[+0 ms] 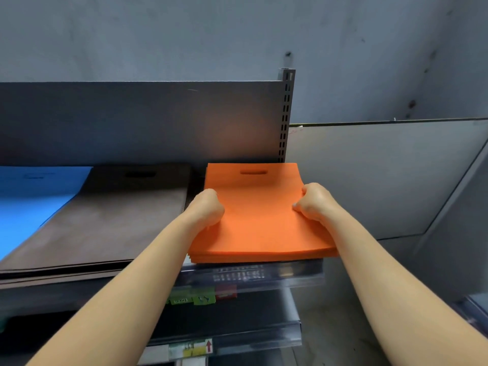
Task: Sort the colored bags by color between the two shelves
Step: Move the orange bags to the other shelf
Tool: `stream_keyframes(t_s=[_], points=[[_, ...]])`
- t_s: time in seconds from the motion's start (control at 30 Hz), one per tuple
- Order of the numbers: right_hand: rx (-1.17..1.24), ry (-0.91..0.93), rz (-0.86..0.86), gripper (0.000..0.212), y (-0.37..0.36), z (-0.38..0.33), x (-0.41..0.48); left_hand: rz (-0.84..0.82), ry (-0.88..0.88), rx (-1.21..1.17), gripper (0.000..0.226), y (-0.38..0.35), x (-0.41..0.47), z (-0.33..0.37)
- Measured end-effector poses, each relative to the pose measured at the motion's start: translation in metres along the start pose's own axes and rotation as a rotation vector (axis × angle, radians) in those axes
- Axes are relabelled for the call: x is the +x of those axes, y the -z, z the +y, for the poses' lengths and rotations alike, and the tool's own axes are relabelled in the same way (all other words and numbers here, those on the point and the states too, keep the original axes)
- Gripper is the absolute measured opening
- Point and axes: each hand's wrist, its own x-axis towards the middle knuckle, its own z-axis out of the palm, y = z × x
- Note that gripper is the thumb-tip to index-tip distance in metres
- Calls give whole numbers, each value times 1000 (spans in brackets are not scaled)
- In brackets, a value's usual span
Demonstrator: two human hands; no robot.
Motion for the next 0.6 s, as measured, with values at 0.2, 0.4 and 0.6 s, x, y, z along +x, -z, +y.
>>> stream_keyframes(t_s=[0.2,0.4,0.6], points=[[6,-6,-9,42,15,-6,6,35,29,5,8,13,4,5],[-48,28,-26,41,12,-7,11,-8,40,48,8,7,0,6],[-56,9,-78,42,-3,6,8,10,15,101,7,-5,-1,0]])
